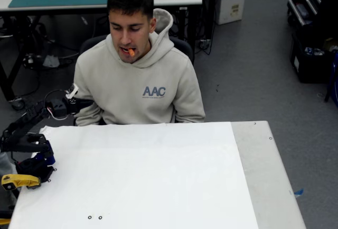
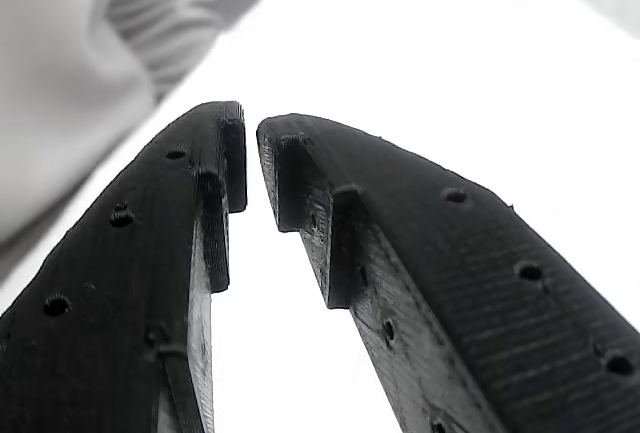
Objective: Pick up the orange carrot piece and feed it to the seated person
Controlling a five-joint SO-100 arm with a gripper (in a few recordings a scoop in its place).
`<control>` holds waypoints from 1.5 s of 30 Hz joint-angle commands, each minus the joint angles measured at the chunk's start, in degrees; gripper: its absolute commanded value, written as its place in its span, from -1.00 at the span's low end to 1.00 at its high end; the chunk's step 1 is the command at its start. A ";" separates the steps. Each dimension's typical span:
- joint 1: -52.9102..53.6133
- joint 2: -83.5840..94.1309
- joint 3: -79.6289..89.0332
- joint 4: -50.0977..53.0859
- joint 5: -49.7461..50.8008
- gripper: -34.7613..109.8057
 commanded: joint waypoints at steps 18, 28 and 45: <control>-4.22 21.71 27.60 0.70 8.35 -0.55; -6.50 21.88 27.77 17.40 7.91 -0.55; -10.81 22.41 29.36 23.91 7.91 -0.55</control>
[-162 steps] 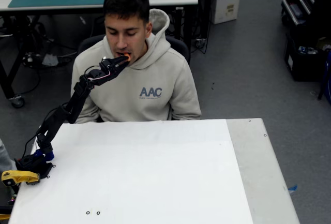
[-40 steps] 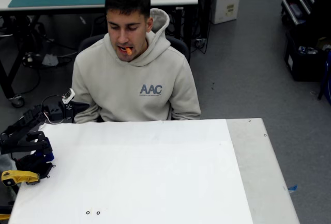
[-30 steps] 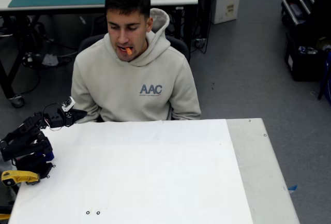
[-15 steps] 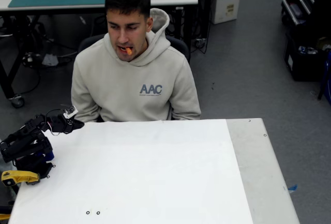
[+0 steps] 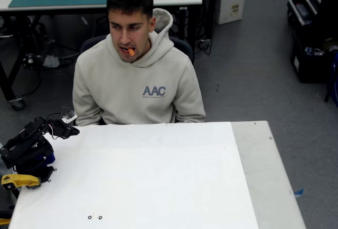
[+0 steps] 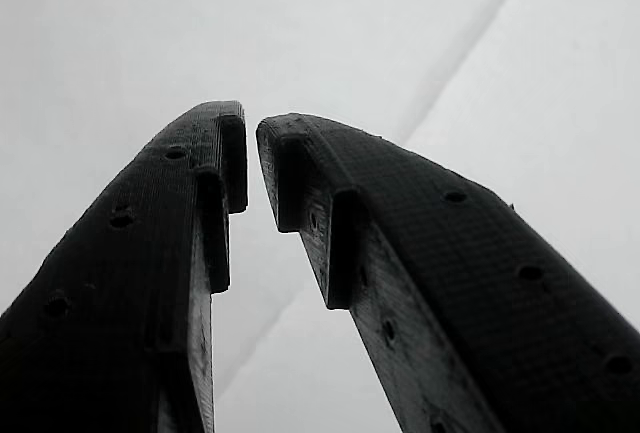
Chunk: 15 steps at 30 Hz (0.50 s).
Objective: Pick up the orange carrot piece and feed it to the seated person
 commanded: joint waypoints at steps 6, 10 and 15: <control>0.53 0.26 4.22 0.00 0.53 -0.55; 0.53 0.35 3.96 0.00 0.53 -0.55; 0.53 0.35 3.96 0.00 0.53 -0.55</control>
